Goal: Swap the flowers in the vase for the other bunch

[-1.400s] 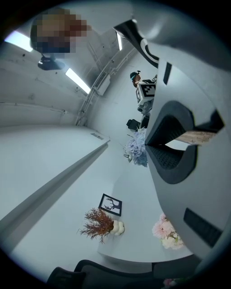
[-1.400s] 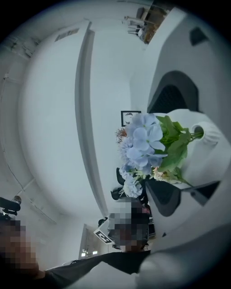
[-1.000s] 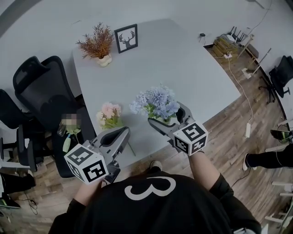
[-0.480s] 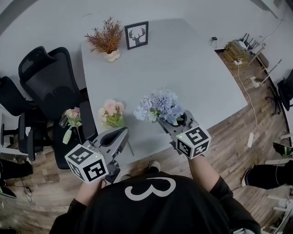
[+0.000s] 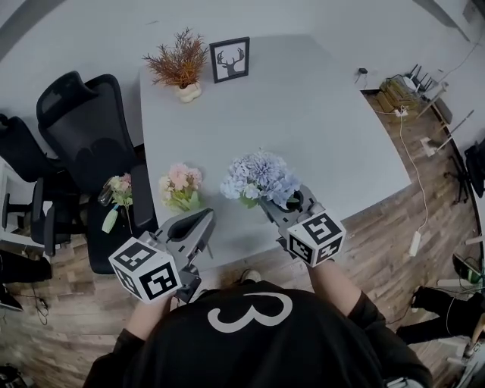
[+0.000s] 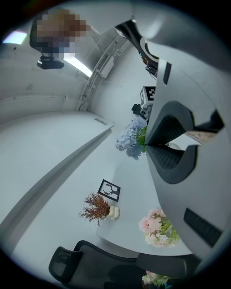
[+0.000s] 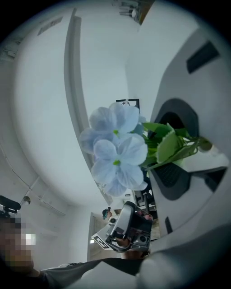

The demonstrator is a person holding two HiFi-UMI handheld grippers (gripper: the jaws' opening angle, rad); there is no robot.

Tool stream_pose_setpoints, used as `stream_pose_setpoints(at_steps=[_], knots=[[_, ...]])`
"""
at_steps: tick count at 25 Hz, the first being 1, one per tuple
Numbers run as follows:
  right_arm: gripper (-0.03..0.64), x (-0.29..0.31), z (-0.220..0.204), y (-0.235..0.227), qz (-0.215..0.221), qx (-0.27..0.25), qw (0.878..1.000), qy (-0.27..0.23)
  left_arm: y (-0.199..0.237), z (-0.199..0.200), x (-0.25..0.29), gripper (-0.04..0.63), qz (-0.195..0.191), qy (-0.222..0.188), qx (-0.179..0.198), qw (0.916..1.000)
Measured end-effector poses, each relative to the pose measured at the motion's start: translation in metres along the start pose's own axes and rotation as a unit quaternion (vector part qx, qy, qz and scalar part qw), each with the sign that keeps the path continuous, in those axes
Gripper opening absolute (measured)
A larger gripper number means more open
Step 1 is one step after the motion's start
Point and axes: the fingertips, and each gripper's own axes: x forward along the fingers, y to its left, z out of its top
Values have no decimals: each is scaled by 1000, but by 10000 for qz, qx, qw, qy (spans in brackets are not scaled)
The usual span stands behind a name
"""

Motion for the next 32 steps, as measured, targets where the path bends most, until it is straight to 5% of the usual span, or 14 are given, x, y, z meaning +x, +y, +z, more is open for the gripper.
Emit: stream_pose_setpoints(at_steps=[13, 32], knots=[[101, -14, 24, 6, -206, -139, 9993, -280, -6, 9, -14, 11, -78, -211, 59, 9997], [95, -70, 131, 26, -1174, -143, 9821, -1466, 1, 22, -15, 11, -1031, 38, -49, 9947]])
